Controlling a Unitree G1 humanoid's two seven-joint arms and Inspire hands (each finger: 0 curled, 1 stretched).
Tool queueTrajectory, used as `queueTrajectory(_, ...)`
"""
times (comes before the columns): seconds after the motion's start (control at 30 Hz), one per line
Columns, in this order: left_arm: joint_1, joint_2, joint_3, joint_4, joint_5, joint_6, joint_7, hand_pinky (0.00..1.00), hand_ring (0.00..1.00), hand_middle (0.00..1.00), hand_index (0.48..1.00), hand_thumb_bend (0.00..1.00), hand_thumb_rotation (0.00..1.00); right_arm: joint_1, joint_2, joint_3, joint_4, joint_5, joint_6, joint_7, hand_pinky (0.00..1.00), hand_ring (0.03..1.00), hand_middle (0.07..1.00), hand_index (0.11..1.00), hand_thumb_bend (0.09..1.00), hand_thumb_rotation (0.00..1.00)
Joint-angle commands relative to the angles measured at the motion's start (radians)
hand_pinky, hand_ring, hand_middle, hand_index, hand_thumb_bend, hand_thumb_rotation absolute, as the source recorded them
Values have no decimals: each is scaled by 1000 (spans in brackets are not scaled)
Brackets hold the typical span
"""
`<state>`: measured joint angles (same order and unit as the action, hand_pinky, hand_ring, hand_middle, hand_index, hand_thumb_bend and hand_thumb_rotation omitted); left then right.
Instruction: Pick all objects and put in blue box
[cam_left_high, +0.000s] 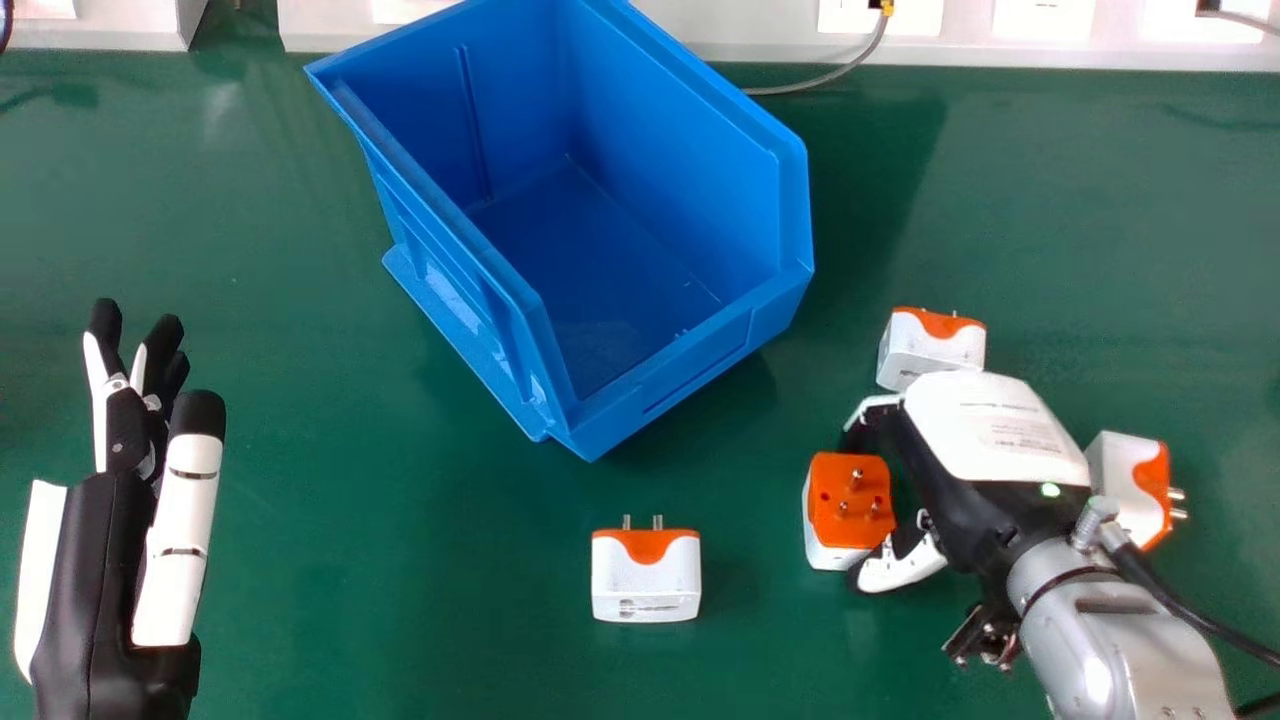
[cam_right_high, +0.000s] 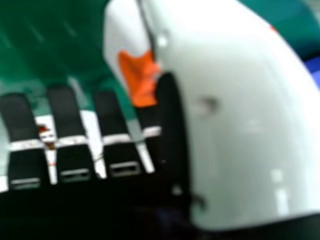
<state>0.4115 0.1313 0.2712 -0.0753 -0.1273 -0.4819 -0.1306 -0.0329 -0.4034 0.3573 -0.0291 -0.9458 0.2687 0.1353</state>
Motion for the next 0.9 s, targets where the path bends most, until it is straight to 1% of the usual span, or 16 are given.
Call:
queueTrajectory(0.0, -4, 10, 10, -25, -13, -1, -4, 992, 994, 991, 993, 491, 877, 37, -14, 3, 25, 9, -15, -17, 486, 640, 730, 498, 504, 130)
queueTrajectory(0.03, -5, 11, 10, -26, -13, 1, -5, 991, 993, 991, 992, 491, 874, 40, -15, 1, 25, 14, -25, -33, 514, 679, 766, 497, 503, 133)
queueTrajectory(0.07, -7, 13, 11, -25, -15, 0, -8, 991, 995, 992, 993, 489, 873, 41, -17, 2, 26, 15, -31, -42, 487, 651, 741, 497, 502, 137)
queueTrajectory(0.17, -11, 13, 10, -27, -24, 2, -15, 999, 1000, 998, 997, 475, 874, 42, -16, 1, 24, 21, -30, -42, 346, 477, 595, 496, 499, 146)
queueTrajectory(0.23, -13, 11, 9, -34, -25, 8, -15, 1000, 1000, 998, 995, 463, 871, 43, -13, 0, 10, 25, -9, -10, 266, 360, 476, 522, 505, 53)
queueTrajectory(0.27, -13, 10, 9, -37, -22, 11, -14, 1000, 1000, 998, 994, 459, 870, 43, -11, 0, 4, 29, -1, 2, 236, 316, 441, 527, 507, 27)
queueTrajectory(0.33, -14, 9, 10, -38, -20, 13, -15, 1000, 1000, 998, 995, 464, 870, 43, -7, 0, -4, 37, 17, 25, 258, 351, 448, 538, 508, 15)
queueTrajectory(0.4, -13, 8, 11, -33, -23, 9, -16, 1000, 1000, 998, 995, 467, 872, 43, -6, 2, -13, 39, 33, 45, 248, 337, 439, 541, 507, 11)
queueTrajectory(0.47, -12, 6, 11, -35, -18, 10, -14, 1000, 1000, 996, 995, 478, 874, 46, -7, 2, -19, 44, 36, 50, 251, 343, 439, 542, 507, 9)
queueTrajectory(0.53, -9, 5, 10, -38, -9, 10, -10, 1000, 999, 996, 995, 486, 880, 52, -7, 1, -27, 45, 39, 48, 258, 352, 441, 543, 507, 9)
queueTrajectory(0.6, -5, 2, 10, -41, 4, 6, -3, 999, 997, 995, 993, 488, 891, 62, -9, -1, -42, 46, 37, 42, 257, 349, 442, 548, 506, 9)
queueTrajectory(0.63, -3, 0, 10, -43, 8, 5, -1, 992, 993, 992, 990, 482, 895, 69, -10, -4, -52, 47, 37, 42, 250, 339, 456, 528, 509, 8)
queueTrajectory(0.7, 1, -2, 8, -47, 11, 4, 1, 985, 991, 992, 989, 479, 899, 87, -15, -10, -81, 49, 30, 38, 219, 307, 473, 502, 514, 6)
queueTrajectory(0.73, 3, -2, 8, -50, 15, 5, 4, 984, 989, 991, 987, 470, 899, 100, -17, -16, -103, 52, 24, 33, 213, 296, 447, 520, 509, 7)
queueTrajectory(0.8, 8, -3, 9, -55, 28, 6, 12, 976, 985, 987, 984, 468, 902, 133, -20, -39, -159, 78, 7, 26, 193, 272, 427, 522, 507, 8)
queueTrajectory(0.87, 10, -5, 7, -58, 29, 9, 15, 973, 985, 987, 983, 466, 909, 163, -23, -62, -215, 100, -10, 20, 165, 229, 432, 497, 512, 6)
